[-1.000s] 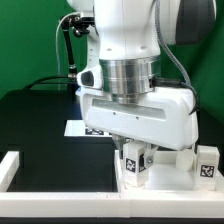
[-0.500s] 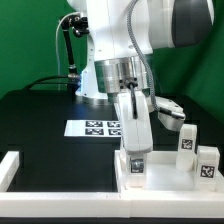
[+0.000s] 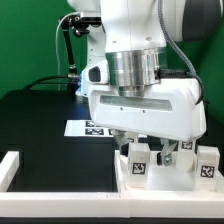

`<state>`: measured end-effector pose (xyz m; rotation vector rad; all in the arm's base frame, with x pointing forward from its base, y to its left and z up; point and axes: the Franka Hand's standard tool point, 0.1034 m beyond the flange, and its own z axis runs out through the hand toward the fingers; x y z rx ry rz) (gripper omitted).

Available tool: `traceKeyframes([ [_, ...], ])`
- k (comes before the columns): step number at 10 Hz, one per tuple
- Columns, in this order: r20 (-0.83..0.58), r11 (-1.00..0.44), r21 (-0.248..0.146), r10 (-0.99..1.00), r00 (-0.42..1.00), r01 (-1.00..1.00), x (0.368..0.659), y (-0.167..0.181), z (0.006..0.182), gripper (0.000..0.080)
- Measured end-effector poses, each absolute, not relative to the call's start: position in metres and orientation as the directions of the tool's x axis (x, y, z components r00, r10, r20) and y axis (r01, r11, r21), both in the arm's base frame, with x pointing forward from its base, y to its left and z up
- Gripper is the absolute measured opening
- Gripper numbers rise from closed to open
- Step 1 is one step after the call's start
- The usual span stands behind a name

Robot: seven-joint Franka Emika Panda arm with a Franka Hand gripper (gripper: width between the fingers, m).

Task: Assemble square table

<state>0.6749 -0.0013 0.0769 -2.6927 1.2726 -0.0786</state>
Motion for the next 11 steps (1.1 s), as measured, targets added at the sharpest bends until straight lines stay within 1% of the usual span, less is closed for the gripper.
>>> traceKeyframes([
  [2, 0.007, -0.736, -0.163, -0.667, 0.745, -0.657, 0.674, -0.0033, 0.0753, 0.0647],
  [3, 0.075, -0.869, -0.127, -0.489, 0.869, -0.478, 0.6761, -0.0085, 0.0752, 0.0648],
  [4, 0.121, -0.964, -0.08, -0.262, 0.958, -0.253, 0.6755, -0.0095, 0.0724, 0.0648],
  [5, 0.13, -0.997, -0.044, -0.064, 0.989, -0.059, 0.6749, -0.0069, 0.071, 0.0648],
  [6, 0.135, -0.997, -0.048, -0.061, 0.989, -0.055, 0.6802, -0.0017, 0.0766, 0.0648],
  [7, 0.137, -0.996, -0.051, -0.082, 0.987, -0.076, 0.6804, -0.0024, 0.0761, 0.0648],
  [9, 0.135, -0.995, -0.051, -0.086, 0.987, -0.08, 0.6797, -0.0028, 0.0752, 0.0391],
  [10, 0.132, -0.979, -0.061, -0.203, 0.97, -0.196, 0.6802, -0.0073, 0.0754, 0.0295],
  [11, 0.129, -0.969, -0.065, -0.243, 0.961, -0.237, 0.68, -0.0083, 0.0749, 0.0295],
])
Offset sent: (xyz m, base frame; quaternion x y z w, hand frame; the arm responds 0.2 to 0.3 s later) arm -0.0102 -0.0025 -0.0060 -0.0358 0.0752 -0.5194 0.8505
